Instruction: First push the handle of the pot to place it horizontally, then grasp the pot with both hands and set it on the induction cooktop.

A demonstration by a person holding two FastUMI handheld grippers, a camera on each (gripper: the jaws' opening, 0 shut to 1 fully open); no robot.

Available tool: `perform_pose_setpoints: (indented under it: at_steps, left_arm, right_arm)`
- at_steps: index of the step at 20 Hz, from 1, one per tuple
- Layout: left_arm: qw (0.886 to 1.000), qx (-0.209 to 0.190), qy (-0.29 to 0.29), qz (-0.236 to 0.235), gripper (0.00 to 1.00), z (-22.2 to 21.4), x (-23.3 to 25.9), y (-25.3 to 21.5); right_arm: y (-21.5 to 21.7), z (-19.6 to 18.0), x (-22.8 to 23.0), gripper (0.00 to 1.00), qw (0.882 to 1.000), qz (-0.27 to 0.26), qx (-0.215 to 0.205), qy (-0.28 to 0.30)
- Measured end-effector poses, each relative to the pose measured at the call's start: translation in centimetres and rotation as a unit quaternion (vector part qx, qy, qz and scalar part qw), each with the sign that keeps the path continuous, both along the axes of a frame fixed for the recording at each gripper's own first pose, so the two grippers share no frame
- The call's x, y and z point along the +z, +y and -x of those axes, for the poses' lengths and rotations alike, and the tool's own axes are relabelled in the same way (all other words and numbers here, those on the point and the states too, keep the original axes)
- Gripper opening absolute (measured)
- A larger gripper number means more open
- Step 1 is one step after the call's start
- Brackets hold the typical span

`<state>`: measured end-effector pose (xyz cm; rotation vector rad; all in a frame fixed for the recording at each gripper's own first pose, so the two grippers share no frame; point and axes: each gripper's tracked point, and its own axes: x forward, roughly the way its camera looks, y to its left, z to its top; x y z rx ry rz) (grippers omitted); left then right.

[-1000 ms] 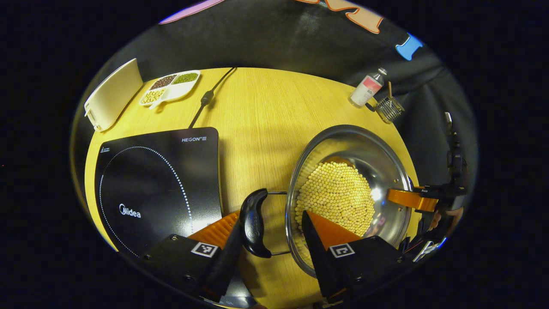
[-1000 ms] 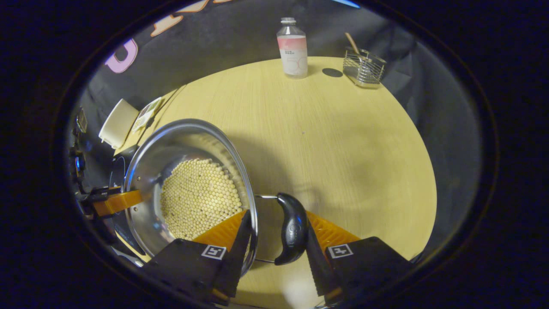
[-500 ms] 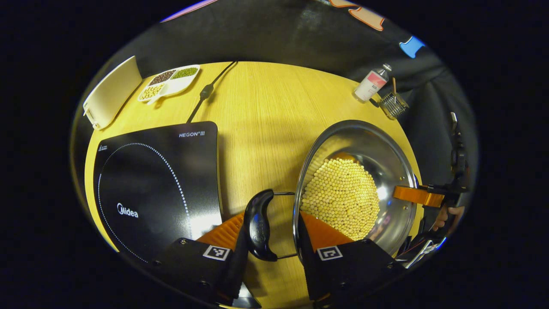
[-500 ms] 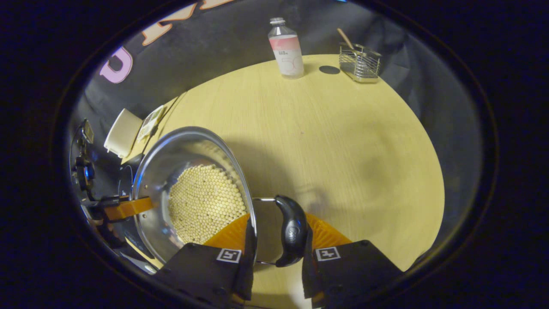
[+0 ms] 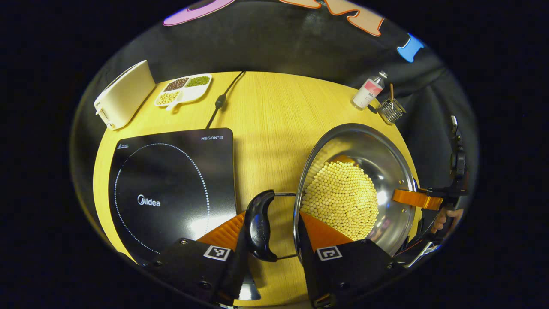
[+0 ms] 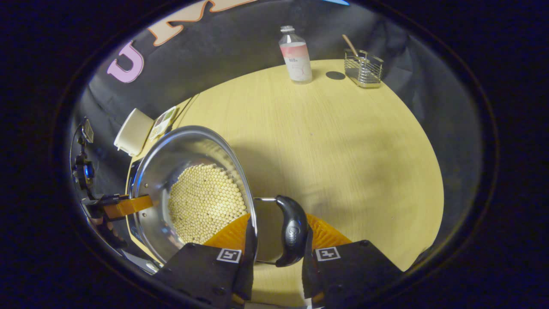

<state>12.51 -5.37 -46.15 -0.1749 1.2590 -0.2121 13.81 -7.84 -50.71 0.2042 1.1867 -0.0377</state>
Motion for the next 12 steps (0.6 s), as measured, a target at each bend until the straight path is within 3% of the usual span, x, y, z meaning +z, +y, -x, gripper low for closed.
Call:
perform_pose_setpoints:
  at_steps: [8,12]
  left_arm:
    - [0.999,0.032,-0.025,-0.023,0.58,2.2,3.6,4.0]
    - [0.999,0.032,-0.033,-0.014,0.58,2.8,4.1,6.8]
  right_arm:
    - [0.5,-0.7,-0.3,0.47,0.999,-0.026,0.035,-0.023]
    - [0.9,-0.8,-0.7,0.47,0.999,-0.018,0.033,-0.03]
